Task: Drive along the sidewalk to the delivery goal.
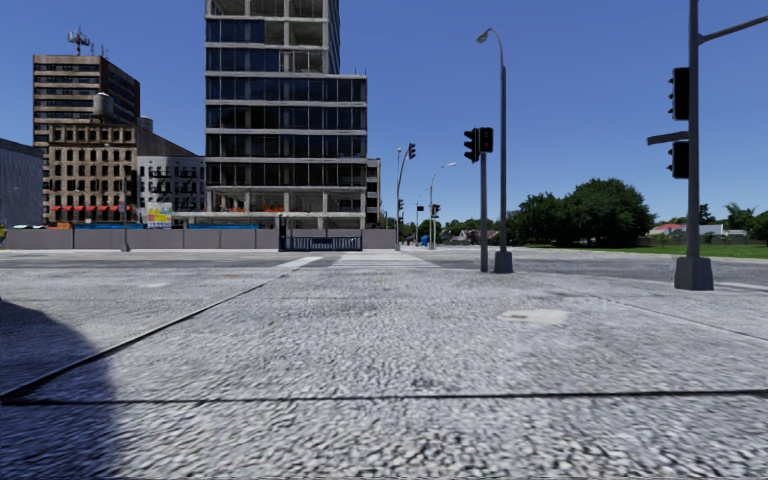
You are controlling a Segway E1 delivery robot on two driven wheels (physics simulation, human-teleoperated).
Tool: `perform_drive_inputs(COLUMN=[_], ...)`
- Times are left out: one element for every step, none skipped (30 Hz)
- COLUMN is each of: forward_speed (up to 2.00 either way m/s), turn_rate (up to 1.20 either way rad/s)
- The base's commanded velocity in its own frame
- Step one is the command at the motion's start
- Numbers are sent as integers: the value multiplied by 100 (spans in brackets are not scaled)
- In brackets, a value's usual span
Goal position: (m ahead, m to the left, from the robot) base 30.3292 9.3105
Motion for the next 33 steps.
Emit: perform_drive_inputs(forward_speed=[200, 200, 200, 200, 200, 200, 200, 200, 200, 200, 200, 200, 200, 200, 200, 200, 200, 200, 200, 200, 200, 200, 200, 200, 200, 200, 200, 200, 200, 200, 200, 200, 200], turn_rate=[0, 0, 0, 0, 0, 0, 0, 0, 0, 0, 0, 0, 0, 0, 0, 0, 0, 0, 0, 0, 0, 0, 0, 0, 0, 0, 0, 0, 0, 0, 0, 0, 0])
